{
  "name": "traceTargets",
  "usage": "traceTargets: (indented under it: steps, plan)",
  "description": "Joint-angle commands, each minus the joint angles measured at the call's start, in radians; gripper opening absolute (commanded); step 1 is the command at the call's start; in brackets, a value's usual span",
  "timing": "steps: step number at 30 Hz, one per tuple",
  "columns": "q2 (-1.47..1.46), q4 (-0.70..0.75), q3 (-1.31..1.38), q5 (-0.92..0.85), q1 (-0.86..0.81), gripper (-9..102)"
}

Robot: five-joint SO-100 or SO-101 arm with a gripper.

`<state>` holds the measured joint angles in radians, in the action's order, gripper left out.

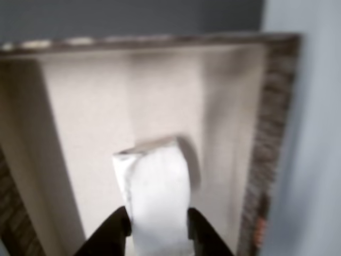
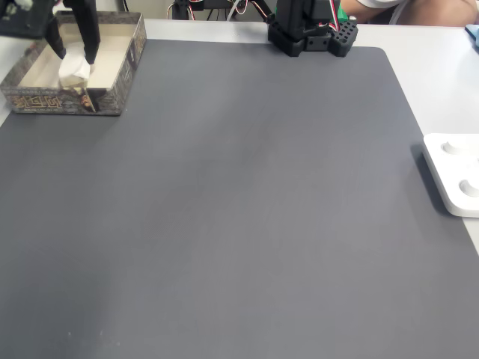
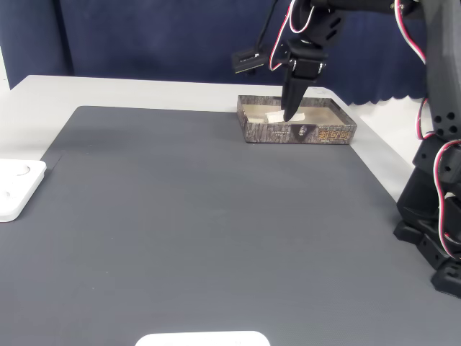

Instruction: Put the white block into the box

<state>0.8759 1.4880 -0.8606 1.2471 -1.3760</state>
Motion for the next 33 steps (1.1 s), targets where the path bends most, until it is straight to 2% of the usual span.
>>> traceTargets:
  steps: [1,5,18,27,33]
  plan:
    - [0.012,-0.012,0.069,0.006,-0.002,-1]
    - [0.011,-0.011,0.069,0.009,-0.006,0]
    - [-0.002,-0.006,0.058,0.014,-0.018,18]
    - [0.008,-0.021,0.055,-0.009,-0.017,25]
    - [0.023,-0.025,0.061,-0.015,-0.006,26]
